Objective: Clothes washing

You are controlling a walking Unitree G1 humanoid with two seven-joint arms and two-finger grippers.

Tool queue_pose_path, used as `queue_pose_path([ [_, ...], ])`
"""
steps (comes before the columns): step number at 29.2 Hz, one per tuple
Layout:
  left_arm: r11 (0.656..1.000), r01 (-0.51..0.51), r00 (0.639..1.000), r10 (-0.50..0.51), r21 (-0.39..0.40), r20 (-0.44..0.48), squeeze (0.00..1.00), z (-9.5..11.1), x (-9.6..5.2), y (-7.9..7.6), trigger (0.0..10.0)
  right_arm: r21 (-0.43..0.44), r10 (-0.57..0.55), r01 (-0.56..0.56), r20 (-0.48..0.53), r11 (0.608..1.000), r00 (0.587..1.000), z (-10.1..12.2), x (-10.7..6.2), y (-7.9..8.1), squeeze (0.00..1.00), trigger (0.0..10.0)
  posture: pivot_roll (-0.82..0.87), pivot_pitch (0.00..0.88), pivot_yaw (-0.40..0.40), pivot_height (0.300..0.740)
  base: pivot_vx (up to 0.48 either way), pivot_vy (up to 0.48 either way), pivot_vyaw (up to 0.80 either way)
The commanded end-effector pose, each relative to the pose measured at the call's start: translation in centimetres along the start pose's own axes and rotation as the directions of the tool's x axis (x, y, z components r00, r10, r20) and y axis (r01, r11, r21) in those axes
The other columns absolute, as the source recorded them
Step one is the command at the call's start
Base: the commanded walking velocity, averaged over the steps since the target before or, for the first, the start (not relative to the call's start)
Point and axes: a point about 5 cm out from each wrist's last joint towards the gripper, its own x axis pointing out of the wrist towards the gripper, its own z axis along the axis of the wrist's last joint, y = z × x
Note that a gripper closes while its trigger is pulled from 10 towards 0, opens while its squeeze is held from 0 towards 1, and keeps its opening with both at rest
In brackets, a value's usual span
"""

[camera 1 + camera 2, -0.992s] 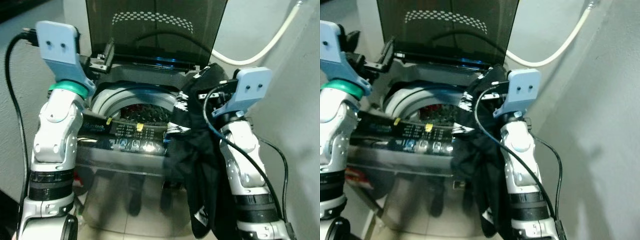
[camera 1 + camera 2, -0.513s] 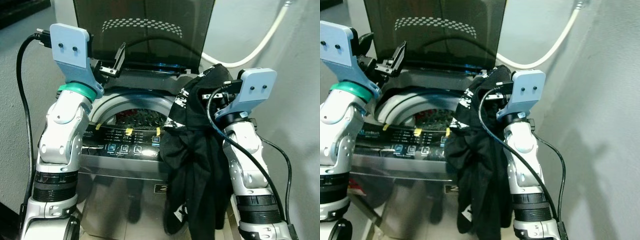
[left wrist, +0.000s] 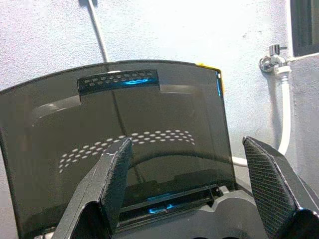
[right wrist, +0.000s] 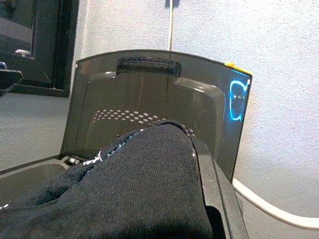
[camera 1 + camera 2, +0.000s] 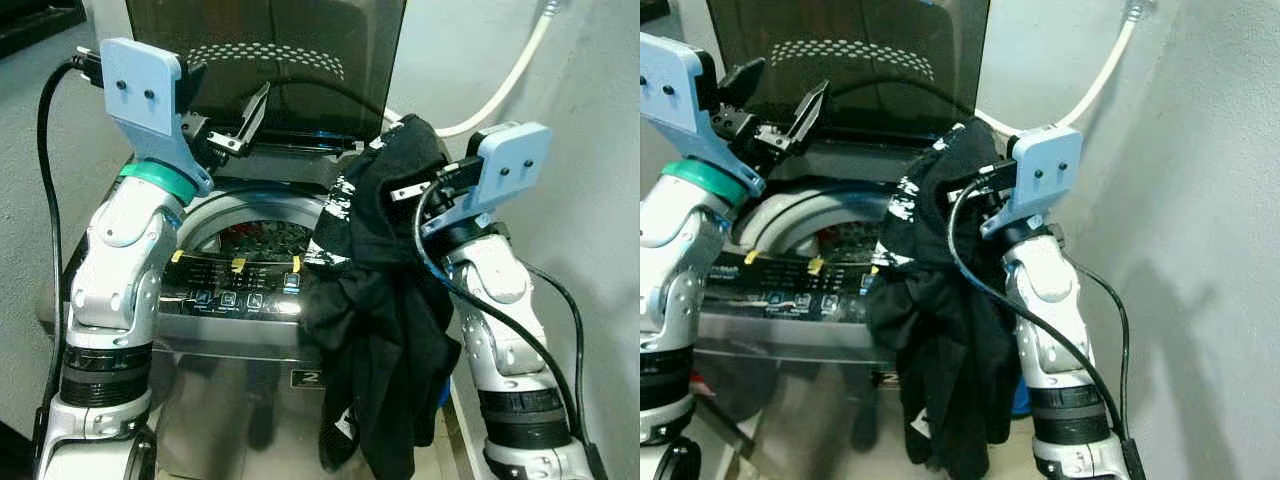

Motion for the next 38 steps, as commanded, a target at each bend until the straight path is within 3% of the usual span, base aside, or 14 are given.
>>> queue_pose_path([
  [1,1.000,0.006,1.000,-0.006,0.004,-0.016,0.00,-0.2,-0.2,-0.1,10.0,-0.004,0.001,-0.001,0.034,1.000,0.999,0.8,0.4,0.0,0.00,10.0,0.05,0.012,0.009,0.740,0.000,0.000,0.00],
  [11,0.999,-0.040,0.999,0.039,-0.014,-0.035,0.00,-0.7,-0.2,0.1,10.0,-0.008,-0.045,0.045,0.011,0.999,0.999,0.2,0.2,-0.5,0.00,10.0,0.05,0.006,0.009,0.740,0.000,0.000,0.00],
  [21,0.998,-0.066,0.997,0.065,-0.024,-0.047,0.00,-0.8,-0.2,0.5,10.0,-0.003,-0.047,0.047,-0.006,0.999,0.999,-0.1,0.0,-0.7,0.00,10.0,0.05,0.005,0.006,0.740,0.000,0.426,0.00],
  [38,0.997,-0.074,0.996,0.074,0.000,-0.051,0.00,-0.9,-0.1,0.5,10.0,-0.007,-0.062,0.062,-0.012,0.998,0.998,-0.3,-0.1,-0.9,0.00,10.0,0.05,0.011,0.011,0.740,0.000,0.000,0.00],
])
